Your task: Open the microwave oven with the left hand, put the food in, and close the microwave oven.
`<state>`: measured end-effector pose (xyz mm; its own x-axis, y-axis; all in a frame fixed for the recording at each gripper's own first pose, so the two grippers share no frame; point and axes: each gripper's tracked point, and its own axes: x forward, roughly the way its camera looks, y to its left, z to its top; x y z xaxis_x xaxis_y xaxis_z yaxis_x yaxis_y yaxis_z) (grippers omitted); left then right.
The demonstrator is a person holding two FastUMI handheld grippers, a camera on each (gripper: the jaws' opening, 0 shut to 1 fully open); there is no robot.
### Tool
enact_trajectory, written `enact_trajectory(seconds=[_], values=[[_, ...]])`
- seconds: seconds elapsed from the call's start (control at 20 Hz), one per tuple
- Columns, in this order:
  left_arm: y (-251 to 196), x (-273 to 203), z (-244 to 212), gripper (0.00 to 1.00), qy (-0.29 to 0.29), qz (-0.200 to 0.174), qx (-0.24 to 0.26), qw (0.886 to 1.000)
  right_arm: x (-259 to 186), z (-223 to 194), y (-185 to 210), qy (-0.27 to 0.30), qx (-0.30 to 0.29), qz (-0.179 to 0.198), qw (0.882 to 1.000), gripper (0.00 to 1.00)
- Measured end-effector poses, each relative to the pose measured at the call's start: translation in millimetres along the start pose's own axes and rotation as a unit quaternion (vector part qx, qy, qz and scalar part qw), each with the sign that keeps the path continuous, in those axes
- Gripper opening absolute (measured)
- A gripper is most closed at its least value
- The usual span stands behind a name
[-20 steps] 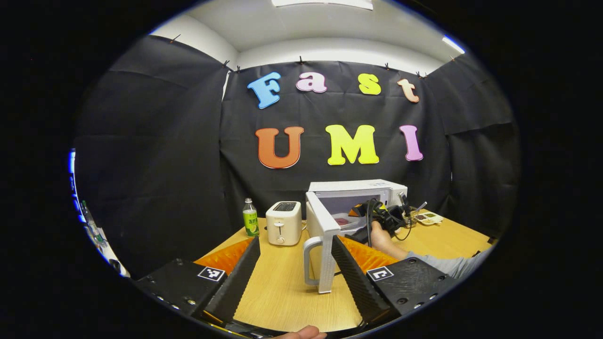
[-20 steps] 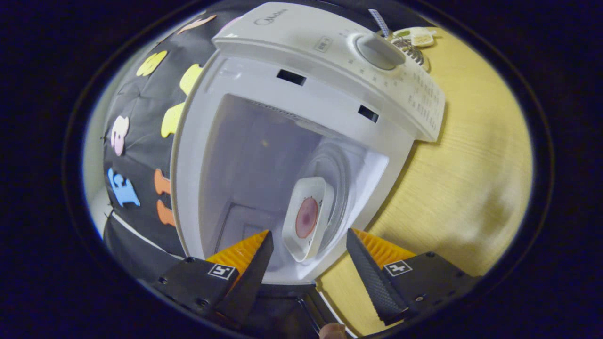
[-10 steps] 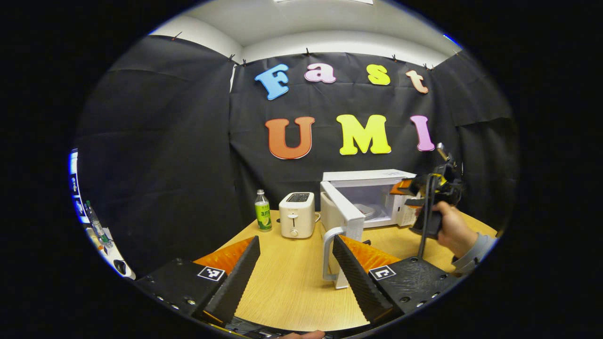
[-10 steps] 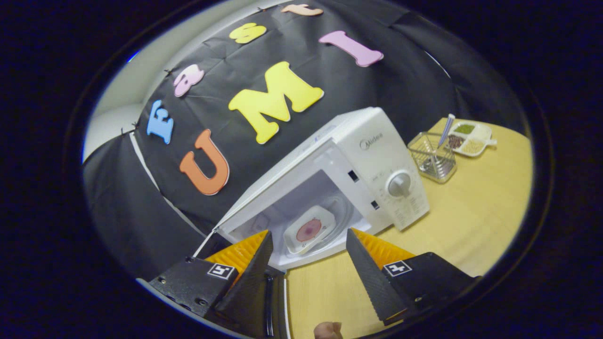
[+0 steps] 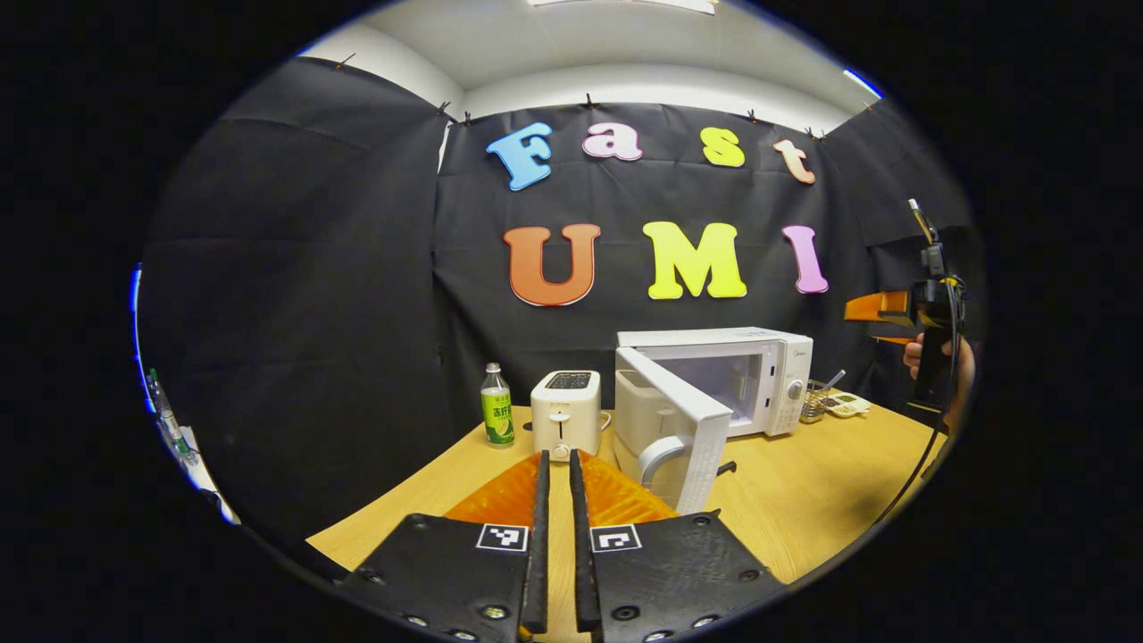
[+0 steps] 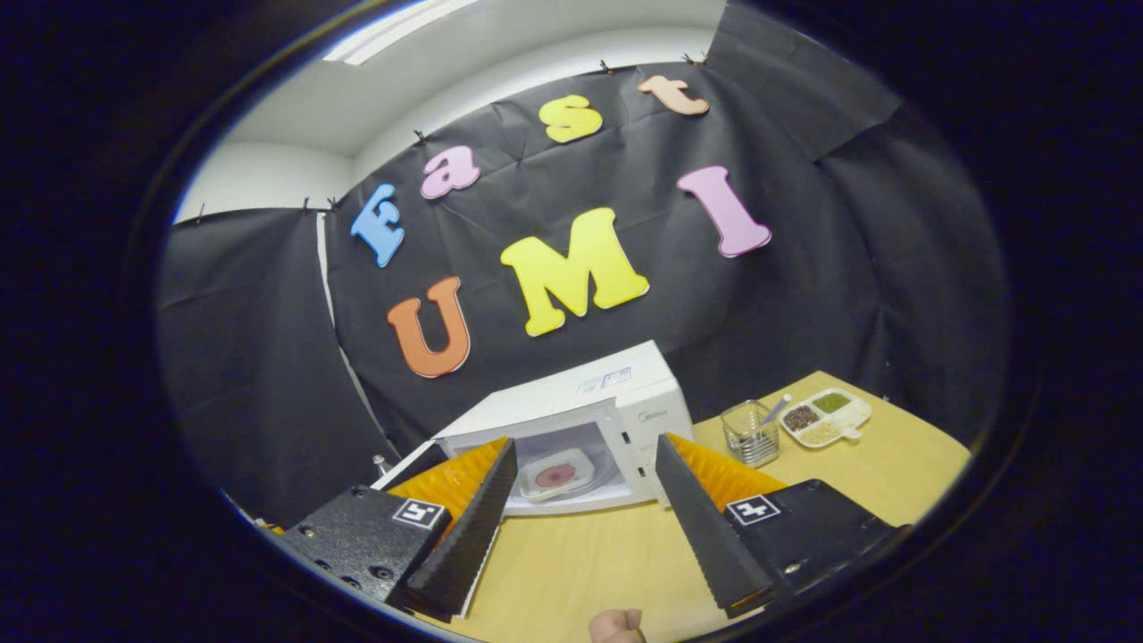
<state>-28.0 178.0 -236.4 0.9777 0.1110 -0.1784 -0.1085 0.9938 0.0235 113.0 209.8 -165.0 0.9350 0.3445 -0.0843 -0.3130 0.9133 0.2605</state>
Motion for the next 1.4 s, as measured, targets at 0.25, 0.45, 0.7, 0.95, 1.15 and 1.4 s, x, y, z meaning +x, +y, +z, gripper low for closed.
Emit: enact_trajectory(seconds=[0.25,0.45,0.7,0.95,1.15,1.4], values=[[-7.2,15.7,-17.3,0.00,0.008,-0.012,-0.010,1.000,-58.1,29.3,-21.8,-0.022,-0.041,-0.003,0.999,0.99],[-23.9,37.4,-34.3,0.00,0.018,-0.035,-0.018,0.999,-119.3,60.7,-46.3,-0.043,-0.067,-0.016,0.997,0.99],[-42.5,62.2,-60.2,0.00,0.036,-0.043,-0.031,0.998,-183.8,71.7,-80.6,-0.047,-0.076,-0.043,0.995,0.99],[-63.0,75.6,-72.7,0.00,0.045,-0.052,-0.059,0.996,-244.1,90.6,-88.9,-0.062,-0.121,-0.029,0.990,0.99],[-86.0,81.1,-68.1,0.00,0.037,-0.069,-0.076,0.994,-279.1,112.0,-91.3,-0.097,-0.157,-0.030,0.982,0.99],[-124.7,90.5,-54.6,0.00,0.011,-0.098,-0.053,0.994,-294.2,116.4,-106.9,-0.109,-0.167,-0.053,0.978,0.99]])
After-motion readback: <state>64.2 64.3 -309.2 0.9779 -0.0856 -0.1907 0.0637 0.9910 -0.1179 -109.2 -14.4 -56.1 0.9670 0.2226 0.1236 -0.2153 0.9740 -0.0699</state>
